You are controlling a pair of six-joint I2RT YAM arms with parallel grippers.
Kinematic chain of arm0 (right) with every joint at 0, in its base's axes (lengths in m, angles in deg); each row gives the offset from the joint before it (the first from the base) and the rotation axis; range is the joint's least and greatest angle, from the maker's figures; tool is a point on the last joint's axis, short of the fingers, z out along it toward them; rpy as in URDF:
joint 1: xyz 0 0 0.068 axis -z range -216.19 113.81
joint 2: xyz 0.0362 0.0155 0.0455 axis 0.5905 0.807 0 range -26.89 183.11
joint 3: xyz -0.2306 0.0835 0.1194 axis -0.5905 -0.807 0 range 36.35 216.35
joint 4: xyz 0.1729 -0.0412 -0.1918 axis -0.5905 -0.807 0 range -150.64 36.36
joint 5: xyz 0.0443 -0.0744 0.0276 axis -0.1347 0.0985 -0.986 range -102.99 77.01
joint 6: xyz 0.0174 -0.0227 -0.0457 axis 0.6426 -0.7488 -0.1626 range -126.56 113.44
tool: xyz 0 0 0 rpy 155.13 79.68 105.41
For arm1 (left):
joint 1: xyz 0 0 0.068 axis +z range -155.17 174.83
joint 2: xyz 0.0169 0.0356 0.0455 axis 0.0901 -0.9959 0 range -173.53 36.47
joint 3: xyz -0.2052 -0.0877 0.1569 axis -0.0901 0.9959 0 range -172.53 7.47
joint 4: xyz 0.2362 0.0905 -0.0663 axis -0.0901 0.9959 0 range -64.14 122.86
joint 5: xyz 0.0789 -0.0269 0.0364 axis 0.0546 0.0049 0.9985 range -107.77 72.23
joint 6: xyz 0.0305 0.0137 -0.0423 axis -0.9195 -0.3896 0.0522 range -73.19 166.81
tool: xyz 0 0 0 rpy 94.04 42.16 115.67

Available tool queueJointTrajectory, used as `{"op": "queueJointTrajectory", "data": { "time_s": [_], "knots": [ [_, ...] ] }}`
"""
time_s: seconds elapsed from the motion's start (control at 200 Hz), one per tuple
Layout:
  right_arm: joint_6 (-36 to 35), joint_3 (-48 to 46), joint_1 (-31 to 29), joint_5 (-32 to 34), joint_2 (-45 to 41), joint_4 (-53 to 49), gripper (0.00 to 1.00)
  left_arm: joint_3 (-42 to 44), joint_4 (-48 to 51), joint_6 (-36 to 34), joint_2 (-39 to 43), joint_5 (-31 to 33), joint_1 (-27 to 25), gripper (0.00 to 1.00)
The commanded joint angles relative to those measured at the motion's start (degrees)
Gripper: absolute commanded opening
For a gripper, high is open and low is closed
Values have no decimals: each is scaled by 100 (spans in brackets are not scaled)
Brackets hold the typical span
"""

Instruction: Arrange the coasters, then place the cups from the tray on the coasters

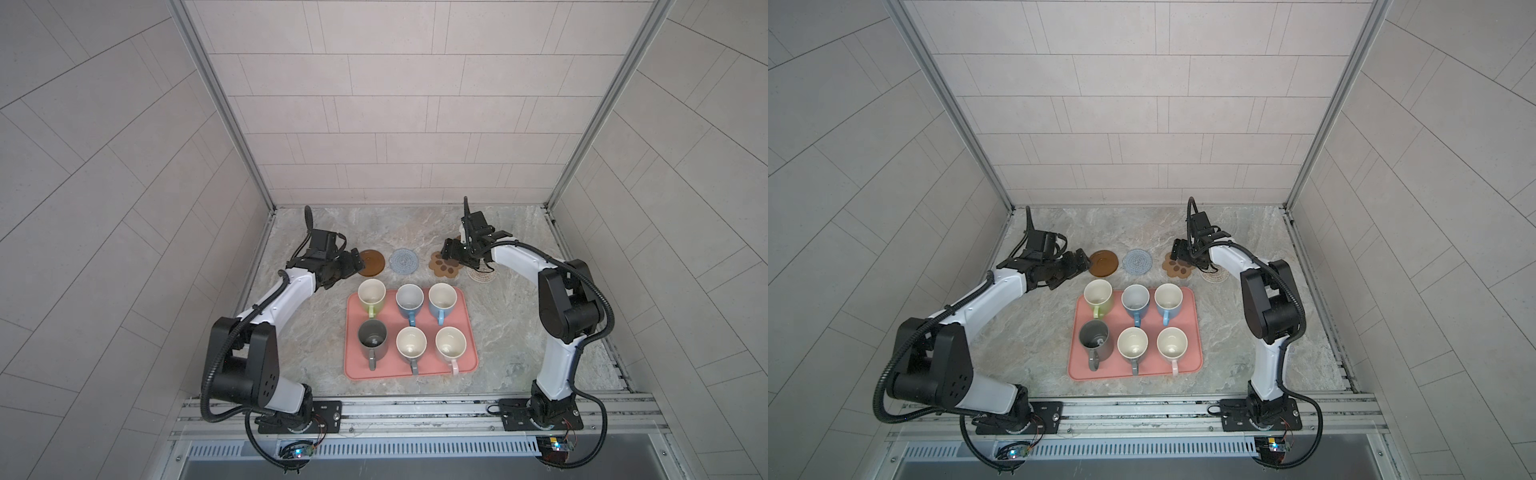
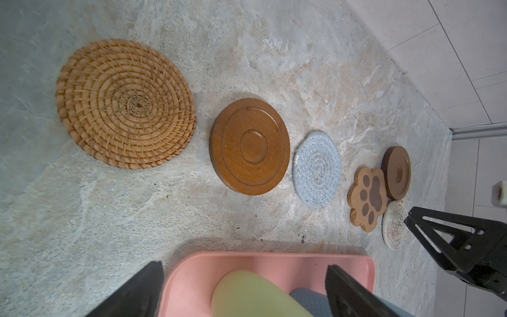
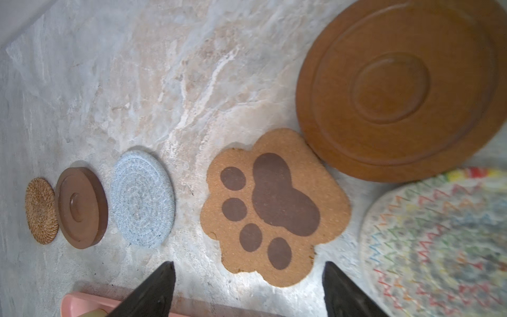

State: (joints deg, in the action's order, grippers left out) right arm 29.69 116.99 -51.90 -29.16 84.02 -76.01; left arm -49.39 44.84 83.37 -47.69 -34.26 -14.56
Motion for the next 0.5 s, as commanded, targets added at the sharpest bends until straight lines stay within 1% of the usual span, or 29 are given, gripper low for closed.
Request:
{"op": "queueJointTrajectory", "data": {
  "time_s": [0.0, 0.195, 0.495],
  "knots": [
    [13, 77, -3, -48, 356, -44, 86, 87, -96, 89, 148, 12, 25, 100],
    [-43, 435, -20, -113, 879, -188, 86, 198, -97, 78, 215, 5, 25, 100],
    [-72, 705, -191, -265, 1303, -269, 86, 179, -140, 84, 152, -19, 24, 100]
  ]
}}
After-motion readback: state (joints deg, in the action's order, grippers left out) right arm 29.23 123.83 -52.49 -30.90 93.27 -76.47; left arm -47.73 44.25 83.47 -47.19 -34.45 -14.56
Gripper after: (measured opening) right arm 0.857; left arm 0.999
